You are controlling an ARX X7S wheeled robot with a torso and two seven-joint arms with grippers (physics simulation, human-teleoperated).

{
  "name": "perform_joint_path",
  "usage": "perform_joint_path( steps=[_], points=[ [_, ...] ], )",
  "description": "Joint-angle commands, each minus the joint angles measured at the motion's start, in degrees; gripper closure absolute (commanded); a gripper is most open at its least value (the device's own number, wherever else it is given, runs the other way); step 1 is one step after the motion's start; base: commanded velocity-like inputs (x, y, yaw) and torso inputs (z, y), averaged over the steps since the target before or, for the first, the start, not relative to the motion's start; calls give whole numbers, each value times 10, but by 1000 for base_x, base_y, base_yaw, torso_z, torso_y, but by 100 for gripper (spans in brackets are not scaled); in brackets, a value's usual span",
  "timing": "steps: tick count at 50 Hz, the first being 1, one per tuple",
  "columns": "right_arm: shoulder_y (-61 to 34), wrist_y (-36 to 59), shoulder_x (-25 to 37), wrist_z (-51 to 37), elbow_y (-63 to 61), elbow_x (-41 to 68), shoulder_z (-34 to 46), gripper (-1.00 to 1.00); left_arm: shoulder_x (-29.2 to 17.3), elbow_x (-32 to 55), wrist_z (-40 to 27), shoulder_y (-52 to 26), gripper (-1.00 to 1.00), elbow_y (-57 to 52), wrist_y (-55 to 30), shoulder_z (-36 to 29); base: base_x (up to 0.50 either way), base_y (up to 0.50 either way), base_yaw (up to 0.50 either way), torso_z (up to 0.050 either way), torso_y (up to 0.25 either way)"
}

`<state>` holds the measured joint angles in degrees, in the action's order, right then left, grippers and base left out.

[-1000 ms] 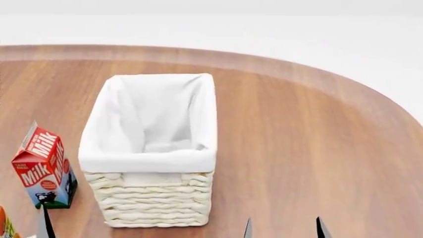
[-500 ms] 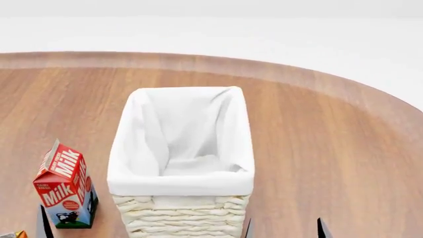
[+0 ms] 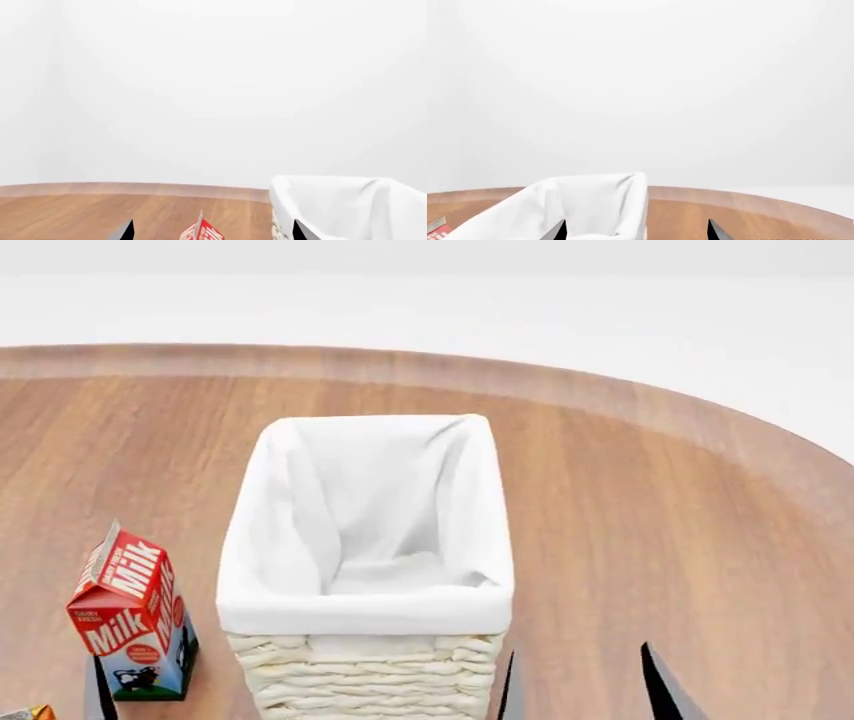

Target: Pick up the alphabet soup, and put it in the basket.

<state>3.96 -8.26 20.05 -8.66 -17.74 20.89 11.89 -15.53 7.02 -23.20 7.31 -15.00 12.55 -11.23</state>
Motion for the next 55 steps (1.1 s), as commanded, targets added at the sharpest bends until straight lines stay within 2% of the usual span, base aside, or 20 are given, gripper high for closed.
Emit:
perform_joint_path(
  steps=[1, 3, 8, 14, 29, 55],
  points=[
    [-52, 44, 61, 109, 4, 121, 2, -100, -1, 4, 3, -8, -100, 11, 1, -5, 0, 0, 0, 0, 0],
    [-65, 65, 68, 107, 8, 147, -6, -100, -1, 5, 3, -10, -100, 14, 1, -5, 0, 0, 0, 0, 0],
    [-78, 73, 100, 176, 3, 226, -13, -100, -2, 5, 0, -11, -100, 15, -1, -5, 0, 0, 0, 0, 0],
    [-91, 91, 143, 241, -10, 271, -8, -100, -2, 5, -4, -9, -100, 9, -5, -6, 0, 0, 0, 0, 0],
    [-117, 100, 208, 315, -59, 253, 10, -100, -5, 2, -10, -5, -100, 8, -3, -8, 0, 0, 0, 0, 0],
    [-88, 88, 266, 460, -129, 222, 84, -100, -10, 2, -15, -6, -100, 7, -2, -12, 0, 0, 0, 0, 0]
  ],
)
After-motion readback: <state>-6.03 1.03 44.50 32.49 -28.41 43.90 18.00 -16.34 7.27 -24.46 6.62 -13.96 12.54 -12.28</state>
